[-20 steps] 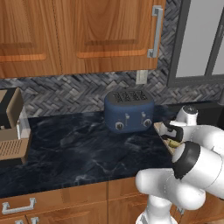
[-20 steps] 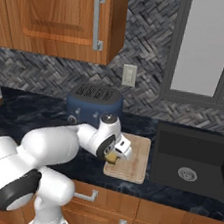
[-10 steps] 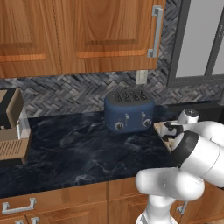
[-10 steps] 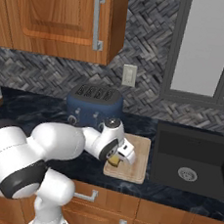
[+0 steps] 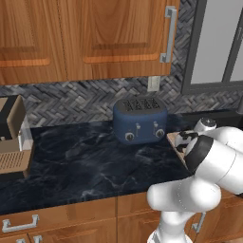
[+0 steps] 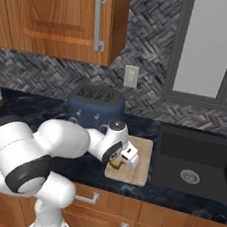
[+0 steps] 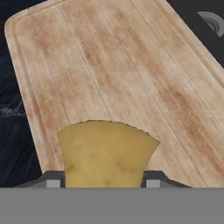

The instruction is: Pick up the sponge from the counter and clean the cutting board by briefly scrubbing or pressing down on the cutting board. Once finished, release the sponge.

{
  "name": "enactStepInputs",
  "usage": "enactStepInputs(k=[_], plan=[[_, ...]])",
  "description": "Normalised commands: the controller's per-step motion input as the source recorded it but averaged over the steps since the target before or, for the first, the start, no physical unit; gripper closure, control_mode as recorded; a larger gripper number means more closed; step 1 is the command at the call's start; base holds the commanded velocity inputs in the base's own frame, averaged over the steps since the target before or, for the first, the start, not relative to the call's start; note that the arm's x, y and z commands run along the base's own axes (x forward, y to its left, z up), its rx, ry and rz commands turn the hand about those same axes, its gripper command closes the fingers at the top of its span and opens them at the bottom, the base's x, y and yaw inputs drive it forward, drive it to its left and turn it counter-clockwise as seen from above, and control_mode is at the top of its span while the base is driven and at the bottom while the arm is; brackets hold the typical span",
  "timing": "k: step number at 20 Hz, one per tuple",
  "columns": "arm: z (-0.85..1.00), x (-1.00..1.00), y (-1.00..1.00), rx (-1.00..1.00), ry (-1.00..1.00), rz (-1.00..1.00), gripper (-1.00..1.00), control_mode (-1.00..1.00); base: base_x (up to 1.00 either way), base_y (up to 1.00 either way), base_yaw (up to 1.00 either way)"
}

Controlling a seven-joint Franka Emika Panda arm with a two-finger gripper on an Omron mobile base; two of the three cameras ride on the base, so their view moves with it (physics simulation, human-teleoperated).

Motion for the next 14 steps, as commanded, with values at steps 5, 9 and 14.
enactStepInputs(k=[5, 9, 14], plan=[[-0.15, 0.00, 0.00, 0.00, -0.02, -0.01, 1.00, -1.00, 0.00, 0.00, 0.00], [-0.11, 0.00, 0.00, 0.00, 0.00, -0.02, 1.00, -1.00, 0.00, 0.00, 0.00], [-0.21, -0.03, 0.00, 0.00, 0.00, -0.03, 1.00, -1.00, 0.00, 0.00, 0.00]])
